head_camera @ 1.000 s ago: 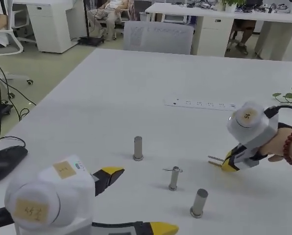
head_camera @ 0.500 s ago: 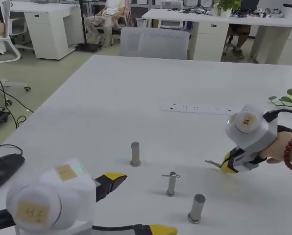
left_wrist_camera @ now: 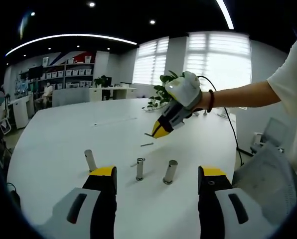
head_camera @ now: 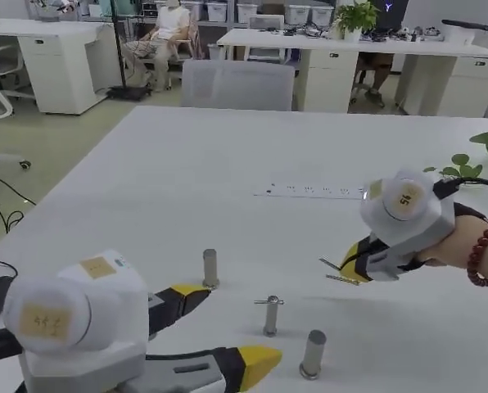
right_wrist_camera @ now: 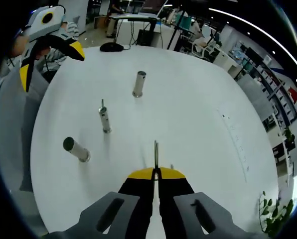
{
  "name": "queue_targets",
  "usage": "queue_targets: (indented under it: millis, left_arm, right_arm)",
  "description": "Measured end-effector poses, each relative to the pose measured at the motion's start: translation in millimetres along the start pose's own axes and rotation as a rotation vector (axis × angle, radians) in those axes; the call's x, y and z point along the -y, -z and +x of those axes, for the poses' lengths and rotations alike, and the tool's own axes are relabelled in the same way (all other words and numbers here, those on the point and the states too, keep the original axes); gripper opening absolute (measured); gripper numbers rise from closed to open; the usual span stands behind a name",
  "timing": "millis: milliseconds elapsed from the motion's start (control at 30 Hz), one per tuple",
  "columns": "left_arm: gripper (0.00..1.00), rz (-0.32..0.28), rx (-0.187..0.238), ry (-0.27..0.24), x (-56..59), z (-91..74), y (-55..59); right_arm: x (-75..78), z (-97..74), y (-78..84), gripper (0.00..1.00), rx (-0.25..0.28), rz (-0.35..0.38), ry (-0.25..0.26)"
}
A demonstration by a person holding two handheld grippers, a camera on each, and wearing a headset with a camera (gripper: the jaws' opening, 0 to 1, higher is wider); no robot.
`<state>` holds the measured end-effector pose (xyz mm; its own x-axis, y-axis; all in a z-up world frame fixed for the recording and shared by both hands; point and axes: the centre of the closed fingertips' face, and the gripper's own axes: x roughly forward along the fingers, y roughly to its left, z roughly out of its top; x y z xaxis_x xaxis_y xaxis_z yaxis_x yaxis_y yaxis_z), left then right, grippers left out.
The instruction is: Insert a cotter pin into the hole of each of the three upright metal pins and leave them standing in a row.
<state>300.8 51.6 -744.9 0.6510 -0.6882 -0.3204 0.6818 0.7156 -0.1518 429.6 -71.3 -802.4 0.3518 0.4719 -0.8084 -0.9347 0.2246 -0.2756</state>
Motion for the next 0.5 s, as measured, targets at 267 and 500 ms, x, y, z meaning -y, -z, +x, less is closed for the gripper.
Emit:
queue_targets:
  millis: [267, 500]
  left_arm:
    - [0.56, -0.038, 0.018, 0.014, -2.1, 5.4, -10.4]
    - [0.47, -0.068, 0.025, 0.028, -2.2, 11.2, -16.2]
  right_arm:
    - [-22.2, -17.7, -31.4, 0.03, 0.082, -0.064, 0.001]
    - [-41.7, -29.4, -55.4, 0.03, 0.153, -0.116, -0.007]
